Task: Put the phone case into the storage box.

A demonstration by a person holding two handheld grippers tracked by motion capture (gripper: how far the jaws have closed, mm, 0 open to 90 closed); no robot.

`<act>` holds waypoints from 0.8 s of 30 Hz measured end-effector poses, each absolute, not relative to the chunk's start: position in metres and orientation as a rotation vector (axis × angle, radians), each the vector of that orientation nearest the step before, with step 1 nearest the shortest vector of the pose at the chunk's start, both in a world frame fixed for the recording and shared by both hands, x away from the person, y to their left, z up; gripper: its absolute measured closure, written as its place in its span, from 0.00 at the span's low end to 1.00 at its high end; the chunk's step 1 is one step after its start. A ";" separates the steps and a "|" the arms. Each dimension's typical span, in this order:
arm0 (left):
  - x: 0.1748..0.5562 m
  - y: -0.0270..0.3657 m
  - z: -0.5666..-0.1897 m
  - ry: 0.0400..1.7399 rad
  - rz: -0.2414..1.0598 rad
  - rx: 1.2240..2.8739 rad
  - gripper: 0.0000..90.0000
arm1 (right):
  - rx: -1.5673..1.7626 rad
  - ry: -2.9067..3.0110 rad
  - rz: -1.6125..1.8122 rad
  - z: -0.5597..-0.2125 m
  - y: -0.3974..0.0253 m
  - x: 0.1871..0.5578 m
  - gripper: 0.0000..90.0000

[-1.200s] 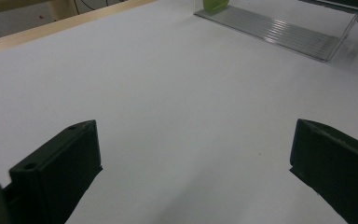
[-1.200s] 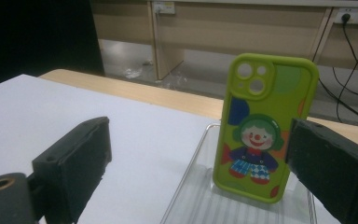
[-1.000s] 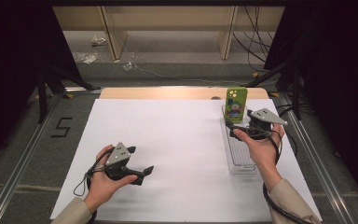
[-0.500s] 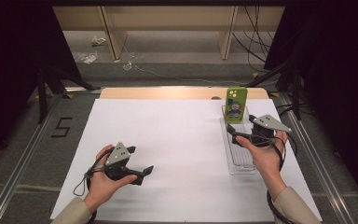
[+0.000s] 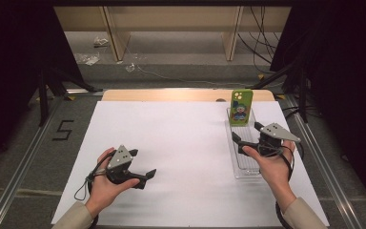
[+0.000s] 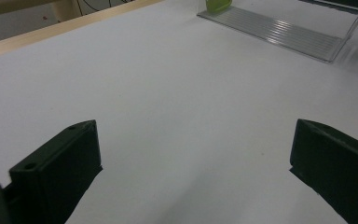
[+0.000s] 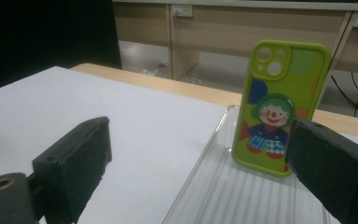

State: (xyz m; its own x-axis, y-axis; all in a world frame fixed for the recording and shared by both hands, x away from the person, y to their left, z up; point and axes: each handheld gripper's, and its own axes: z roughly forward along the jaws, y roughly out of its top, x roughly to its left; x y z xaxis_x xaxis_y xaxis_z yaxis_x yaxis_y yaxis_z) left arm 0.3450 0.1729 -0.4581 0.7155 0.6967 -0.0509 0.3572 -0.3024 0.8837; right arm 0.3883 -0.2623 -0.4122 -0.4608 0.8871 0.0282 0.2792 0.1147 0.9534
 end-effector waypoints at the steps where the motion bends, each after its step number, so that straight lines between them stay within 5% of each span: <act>1: 0.345 0.173 -0.458 0.812 0.426 1.917 0.01 | 1.129 1.821 1.362 -0.413 -0.262 0.387 0.09; 24: 0.345 0.174 -0.458 0.822 0.425 1.916 0.01 | 1.101 1.835 1.358 -0.420 -0.274 0.364 0.09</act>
